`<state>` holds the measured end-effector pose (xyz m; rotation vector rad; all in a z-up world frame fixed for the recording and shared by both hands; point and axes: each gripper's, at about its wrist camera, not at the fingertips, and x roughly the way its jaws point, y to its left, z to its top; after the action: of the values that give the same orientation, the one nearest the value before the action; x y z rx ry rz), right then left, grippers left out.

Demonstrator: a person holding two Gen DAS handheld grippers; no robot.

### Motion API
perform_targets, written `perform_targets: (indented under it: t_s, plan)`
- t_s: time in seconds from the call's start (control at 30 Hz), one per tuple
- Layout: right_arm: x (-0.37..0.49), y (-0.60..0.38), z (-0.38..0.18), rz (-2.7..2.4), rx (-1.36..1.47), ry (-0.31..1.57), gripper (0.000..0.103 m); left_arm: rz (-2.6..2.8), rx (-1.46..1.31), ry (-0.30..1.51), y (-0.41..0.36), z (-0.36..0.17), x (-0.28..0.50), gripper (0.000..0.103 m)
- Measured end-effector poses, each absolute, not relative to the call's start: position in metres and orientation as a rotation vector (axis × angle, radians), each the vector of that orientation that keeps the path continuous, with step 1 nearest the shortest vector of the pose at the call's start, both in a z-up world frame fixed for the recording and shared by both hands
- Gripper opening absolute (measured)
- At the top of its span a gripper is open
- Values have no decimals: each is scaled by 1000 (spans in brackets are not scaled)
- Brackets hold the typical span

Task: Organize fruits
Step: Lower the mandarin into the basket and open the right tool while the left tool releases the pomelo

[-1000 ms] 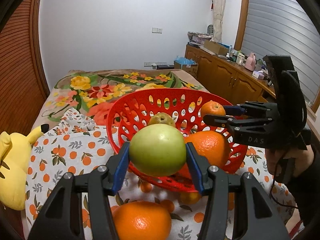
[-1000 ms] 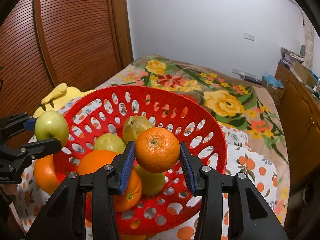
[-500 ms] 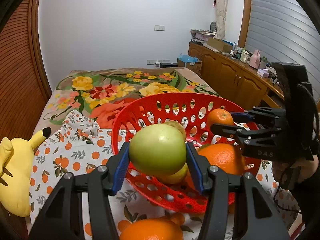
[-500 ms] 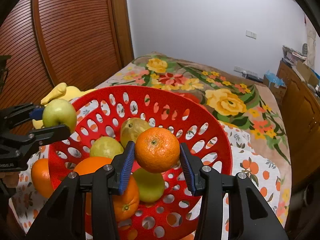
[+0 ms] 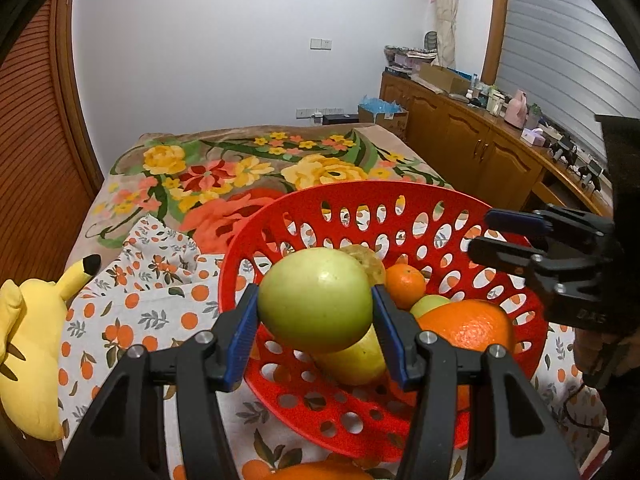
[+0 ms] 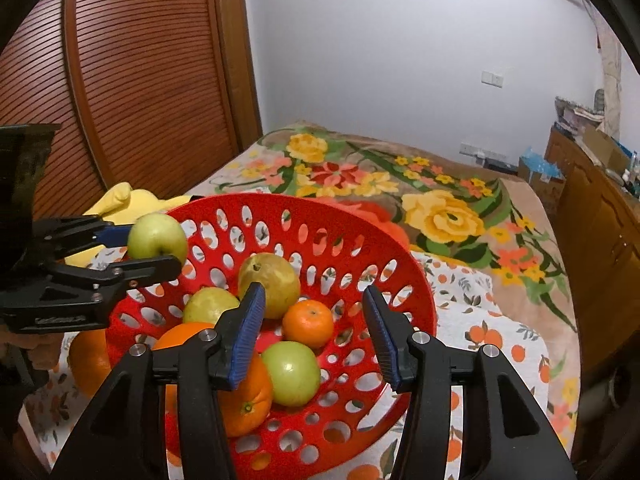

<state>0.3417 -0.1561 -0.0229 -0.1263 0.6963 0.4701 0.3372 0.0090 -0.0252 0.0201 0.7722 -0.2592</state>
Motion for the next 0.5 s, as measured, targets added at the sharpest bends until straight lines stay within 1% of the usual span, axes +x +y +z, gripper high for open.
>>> perform_targets:
  t_s: [0.33, 0.5]
  plan:
    - [325, -156, -18, 462, -152, 676, 52, -252, 17, 774, 8, -28, 340, 55]
    - [316, -159, -16, 470, -131, 680, 52, -255, 8, 746, 8, -20, 335, 59]
